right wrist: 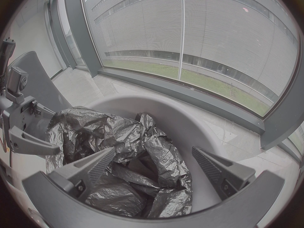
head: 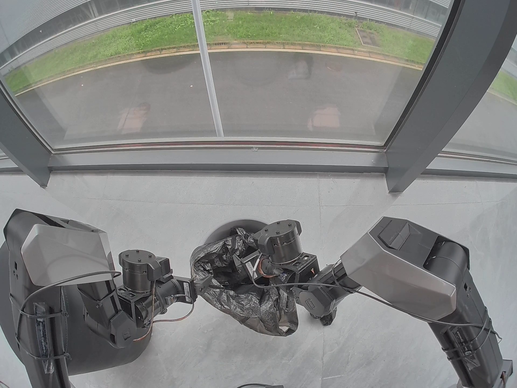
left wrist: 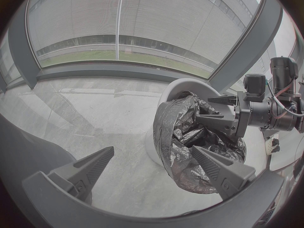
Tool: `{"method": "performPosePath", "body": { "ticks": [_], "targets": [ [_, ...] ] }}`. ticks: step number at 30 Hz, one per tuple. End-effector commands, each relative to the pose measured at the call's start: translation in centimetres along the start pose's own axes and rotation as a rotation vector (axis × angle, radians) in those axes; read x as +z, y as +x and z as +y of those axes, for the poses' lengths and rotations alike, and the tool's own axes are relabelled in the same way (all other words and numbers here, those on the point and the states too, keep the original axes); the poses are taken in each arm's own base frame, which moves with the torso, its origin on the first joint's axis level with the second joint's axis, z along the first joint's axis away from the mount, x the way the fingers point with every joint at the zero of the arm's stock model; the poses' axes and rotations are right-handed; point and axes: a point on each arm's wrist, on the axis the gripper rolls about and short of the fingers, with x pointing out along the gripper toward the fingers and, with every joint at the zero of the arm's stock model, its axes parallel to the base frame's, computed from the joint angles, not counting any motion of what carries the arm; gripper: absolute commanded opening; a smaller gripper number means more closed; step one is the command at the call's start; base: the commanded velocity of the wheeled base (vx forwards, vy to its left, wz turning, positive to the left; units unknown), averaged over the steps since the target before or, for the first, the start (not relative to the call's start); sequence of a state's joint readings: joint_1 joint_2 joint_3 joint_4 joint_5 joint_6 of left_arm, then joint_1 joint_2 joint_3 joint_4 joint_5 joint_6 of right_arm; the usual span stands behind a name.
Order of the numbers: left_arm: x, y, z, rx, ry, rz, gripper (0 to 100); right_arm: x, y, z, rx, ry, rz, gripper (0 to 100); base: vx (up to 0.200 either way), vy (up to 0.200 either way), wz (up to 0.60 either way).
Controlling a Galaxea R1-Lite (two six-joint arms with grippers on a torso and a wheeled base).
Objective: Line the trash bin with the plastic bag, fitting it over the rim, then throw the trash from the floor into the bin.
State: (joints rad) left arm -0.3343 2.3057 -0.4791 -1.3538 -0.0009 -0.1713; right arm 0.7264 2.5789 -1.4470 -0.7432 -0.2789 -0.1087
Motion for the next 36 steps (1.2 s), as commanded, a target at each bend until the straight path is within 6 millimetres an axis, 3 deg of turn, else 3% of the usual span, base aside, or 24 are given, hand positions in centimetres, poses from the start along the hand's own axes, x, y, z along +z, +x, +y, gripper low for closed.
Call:
{"method": "performPosePath", "body": {
  "ticks": [1,18,36],
  "targets": [
    [0.0,0.0,-0.1,-0.001,0.000,0.000,100,-0.3,0.1,0.1,0.001,-0.002,0.005,100,0.000,0.000,0.00],
    [0.0,0.1,-0.1,-0.004,-0.010,0.000,100,0.7,-1.6,0.0,0.011,-0.020,0.007,100,0.000,0.000,0.00],
    [0.1,0.2,-0.2,-0.006,-0.011,-0.005,100,-0.9,-1.0,-0.8,0.009,-0.029,0.046,100,0.000,0.000,0.00]
  ]
}}
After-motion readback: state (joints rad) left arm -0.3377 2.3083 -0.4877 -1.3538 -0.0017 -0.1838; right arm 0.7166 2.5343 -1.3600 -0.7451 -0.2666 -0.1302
